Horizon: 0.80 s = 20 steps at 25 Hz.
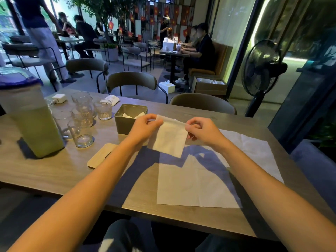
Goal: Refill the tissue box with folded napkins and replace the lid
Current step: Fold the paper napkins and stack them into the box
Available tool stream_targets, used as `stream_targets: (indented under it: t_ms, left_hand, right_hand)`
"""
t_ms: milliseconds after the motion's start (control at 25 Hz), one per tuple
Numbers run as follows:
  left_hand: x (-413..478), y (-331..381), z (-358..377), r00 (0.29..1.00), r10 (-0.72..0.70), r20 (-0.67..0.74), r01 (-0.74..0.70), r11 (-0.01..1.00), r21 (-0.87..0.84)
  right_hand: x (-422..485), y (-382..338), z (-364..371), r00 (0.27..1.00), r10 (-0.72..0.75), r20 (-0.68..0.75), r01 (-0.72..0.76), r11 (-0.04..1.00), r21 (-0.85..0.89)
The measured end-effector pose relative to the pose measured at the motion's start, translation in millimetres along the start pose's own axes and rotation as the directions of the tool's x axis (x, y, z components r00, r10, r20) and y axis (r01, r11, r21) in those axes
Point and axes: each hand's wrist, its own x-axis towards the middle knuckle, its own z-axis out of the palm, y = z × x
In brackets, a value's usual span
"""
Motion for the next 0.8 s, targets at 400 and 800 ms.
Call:
stream_targets:
  t_ms: [400, 800]
  left_hand:
    - [58.0, -4.7, -112.0, 0.94, 0.096, -0.328, -0.058, 0.991, 0.125]
    - [111.2, -35.7, -124.6, 0.924, 0.149, -0.352, -0.048, 0.959, 0.28]
  right_hand:
    - [107.6, -80.1, 97.5, 0.998, 0.035, -0.053, -0.03, 0.996, 0.085]
    - [168.4, -71.4, 136.0, 0.989, 0.057, -0.136, -0.083, 0.978, -0.189]
